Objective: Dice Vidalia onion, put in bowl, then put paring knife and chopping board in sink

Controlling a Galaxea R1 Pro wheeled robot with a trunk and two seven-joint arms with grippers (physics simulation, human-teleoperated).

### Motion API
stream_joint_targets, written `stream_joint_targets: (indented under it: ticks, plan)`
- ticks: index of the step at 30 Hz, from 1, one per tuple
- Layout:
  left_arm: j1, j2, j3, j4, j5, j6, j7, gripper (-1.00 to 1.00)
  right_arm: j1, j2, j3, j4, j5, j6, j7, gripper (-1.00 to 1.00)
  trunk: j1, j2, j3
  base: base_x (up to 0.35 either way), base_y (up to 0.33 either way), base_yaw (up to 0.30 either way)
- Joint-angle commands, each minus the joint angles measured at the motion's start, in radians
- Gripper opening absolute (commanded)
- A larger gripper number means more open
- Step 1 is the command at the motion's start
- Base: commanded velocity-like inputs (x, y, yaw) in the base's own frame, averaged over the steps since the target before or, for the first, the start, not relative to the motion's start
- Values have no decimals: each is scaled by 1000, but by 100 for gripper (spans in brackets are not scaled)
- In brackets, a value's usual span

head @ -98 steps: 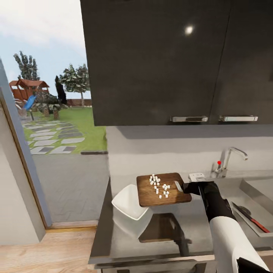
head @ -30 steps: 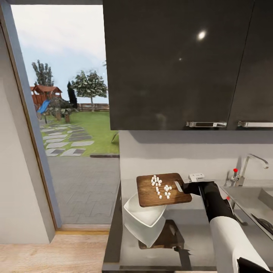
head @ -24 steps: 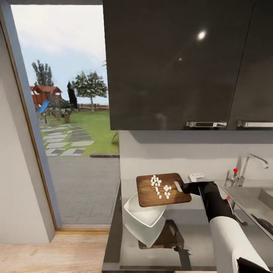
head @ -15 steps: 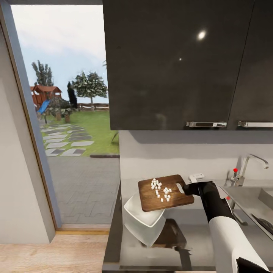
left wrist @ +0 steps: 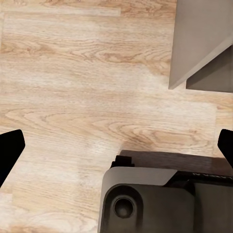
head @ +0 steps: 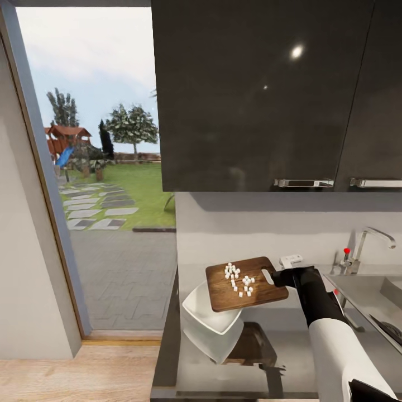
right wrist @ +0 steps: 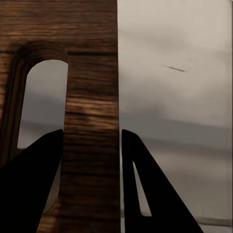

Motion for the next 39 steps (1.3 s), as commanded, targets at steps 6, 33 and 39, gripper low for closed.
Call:
stream_joint_targets:
  ticks: [6,33,39]
  plan:
    - [-1,-1,-6,4,3,-5,1,100,-1,1,21,-19,10,2,9,-100,0,-1,-1,0,0,0]
    - [-1,-1,-6,4,3,-4,1,100,-1,2,118,-77,12,40,8,-100,0,-1,-1,0,0,0]
    - [-1,-1,-6,4,3,-4,1,100,-1,2,162,-85,14,66,5,-100,0,-1,-1,0,0,0]
